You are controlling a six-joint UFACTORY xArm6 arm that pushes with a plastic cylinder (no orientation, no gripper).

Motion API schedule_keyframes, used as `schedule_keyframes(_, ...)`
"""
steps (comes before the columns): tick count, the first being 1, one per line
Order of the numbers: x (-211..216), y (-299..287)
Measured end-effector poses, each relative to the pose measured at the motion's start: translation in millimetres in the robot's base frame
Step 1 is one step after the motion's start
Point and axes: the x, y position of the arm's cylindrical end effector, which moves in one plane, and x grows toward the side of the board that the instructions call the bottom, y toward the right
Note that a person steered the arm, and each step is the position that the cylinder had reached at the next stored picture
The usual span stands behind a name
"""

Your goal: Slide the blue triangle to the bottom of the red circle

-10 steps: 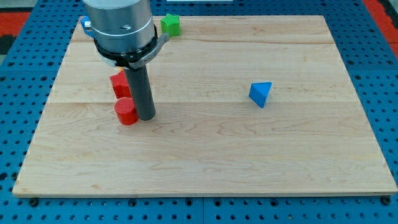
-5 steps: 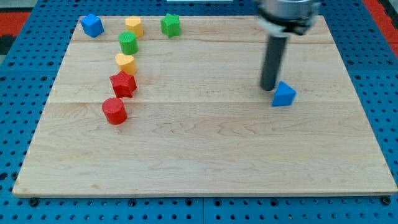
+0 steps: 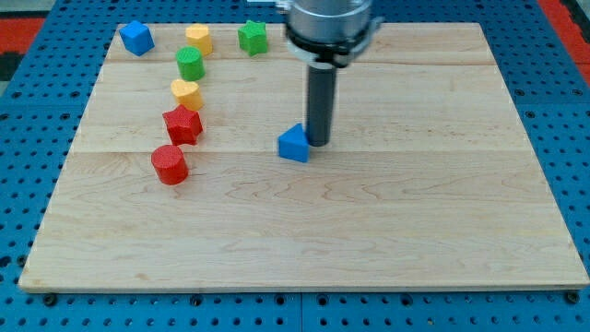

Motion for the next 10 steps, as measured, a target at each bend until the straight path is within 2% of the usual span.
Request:
schedule_keyframes(1,-2.5,-14.4)
schedule_keyframes(2,22.2,-65.2)
schedule_keyframes(3,47.8,-92.7)
schedule_keyframes(6,120.8,-26.9)
schedule_keyframes(7,129.6,-44.2)
schedule_keyframes(8,126.0,-108.6)
schedule_keyframes(9,126.0,-125.2)
schedule_keyframes(10,138.8,-110.9)
